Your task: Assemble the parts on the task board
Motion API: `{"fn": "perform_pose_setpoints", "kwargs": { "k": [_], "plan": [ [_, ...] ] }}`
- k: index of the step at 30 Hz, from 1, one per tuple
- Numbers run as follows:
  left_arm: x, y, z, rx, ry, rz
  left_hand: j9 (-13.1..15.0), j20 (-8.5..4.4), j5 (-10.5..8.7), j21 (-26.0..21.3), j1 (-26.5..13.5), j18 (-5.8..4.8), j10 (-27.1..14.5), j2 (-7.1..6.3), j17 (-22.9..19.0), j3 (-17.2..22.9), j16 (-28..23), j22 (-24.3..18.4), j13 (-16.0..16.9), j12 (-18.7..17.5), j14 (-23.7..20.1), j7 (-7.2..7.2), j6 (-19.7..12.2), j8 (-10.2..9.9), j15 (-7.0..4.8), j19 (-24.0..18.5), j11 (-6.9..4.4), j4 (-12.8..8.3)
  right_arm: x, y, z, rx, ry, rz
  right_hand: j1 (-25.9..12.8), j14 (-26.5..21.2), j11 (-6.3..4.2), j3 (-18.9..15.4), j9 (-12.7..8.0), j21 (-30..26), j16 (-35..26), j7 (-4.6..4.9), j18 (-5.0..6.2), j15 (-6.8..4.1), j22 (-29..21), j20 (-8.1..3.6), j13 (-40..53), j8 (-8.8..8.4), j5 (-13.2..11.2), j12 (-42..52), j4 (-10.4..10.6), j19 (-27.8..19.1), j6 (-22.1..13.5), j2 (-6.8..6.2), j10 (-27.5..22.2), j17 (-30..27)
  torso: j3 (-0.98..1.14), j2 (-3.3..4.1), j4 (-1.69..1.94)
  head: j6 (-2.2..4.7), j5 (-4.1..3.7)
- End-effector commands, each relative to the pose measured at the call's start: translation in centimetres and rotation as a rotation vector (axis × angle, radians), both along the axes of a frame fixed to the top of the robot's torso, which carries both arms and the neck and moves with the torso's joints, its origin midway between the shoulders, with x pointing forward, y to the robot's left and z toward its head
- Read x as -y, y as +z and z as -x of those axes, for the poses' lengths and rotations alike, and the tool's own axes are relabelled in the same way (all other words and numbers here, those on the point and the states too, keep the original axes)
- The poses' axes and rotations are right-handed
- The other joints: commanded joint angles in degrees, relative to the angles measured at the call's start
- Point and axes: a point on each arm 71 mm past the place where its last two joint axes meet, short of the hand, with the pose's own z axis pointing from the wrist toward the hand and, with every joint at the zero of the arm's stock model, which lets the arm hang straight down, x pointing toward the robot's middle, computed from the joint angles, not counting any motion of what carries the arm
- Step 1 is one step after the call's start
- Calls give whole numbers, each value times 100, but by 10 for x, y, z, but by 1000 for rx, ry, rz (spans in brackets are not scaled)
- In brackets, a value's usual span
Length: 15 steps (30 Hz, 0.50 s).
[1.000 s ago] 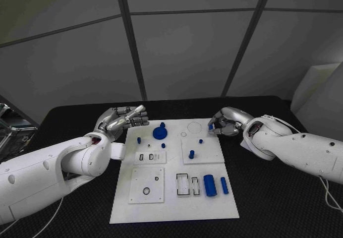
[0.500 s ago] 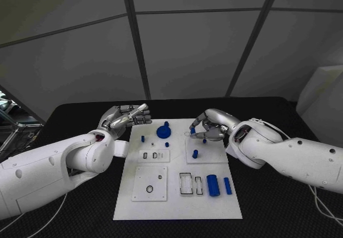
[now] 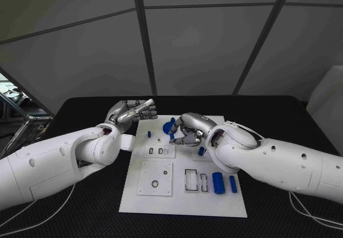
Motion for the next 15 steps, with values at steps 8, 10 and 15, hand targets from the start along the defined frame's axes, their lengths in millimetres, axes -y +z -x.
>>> {"fn": "perform_pose_setpoints", "kwargs": {
  "k": [8,10,15],
  "plan": [
    [1,2,-2,13,-3,4,0,-10,-13,-18,34,17,36,41,6,-9,-37,-9,-1,-37,-2,24,31,-17,47,-35,14,-36,-24,-19,7,17,-14,148,-24,588,31,53,14,-21,9,12,-36,-24,520,3,501,-3,53,-91,-5,-15,-54,22,-74,1430,1,1,0,-75,153],
    [2,3,-1,13,-5,5,0,-10,-13,-18,34,17,36,41,6,-9,-37,-9,-1,-37,-2,24,31,-17,47,-35,14,-36,-27,-23,9,18,-13,156,-33,588,34,54,13,-21,10,14,-37,-22,522,4,498,-3,64,-95,-3,-14,-56,20,-77,1431,-2,2,-3,-82,170],
    [3,3,-1,13,-7,6,0,-10,-13,-18,34,17,36,41,6,-9,-37,-9,-1,-37,-2,24,31,-17,47,-35,14,-36,-32,-29,12,30,-10,167,-41,588,36,58,13,-20,10,15,-37,-20,526,7,499,-4,86,-95,-4,-12,-58,14,-76,1432,2,4,-9,-101,208]
  ]
}}
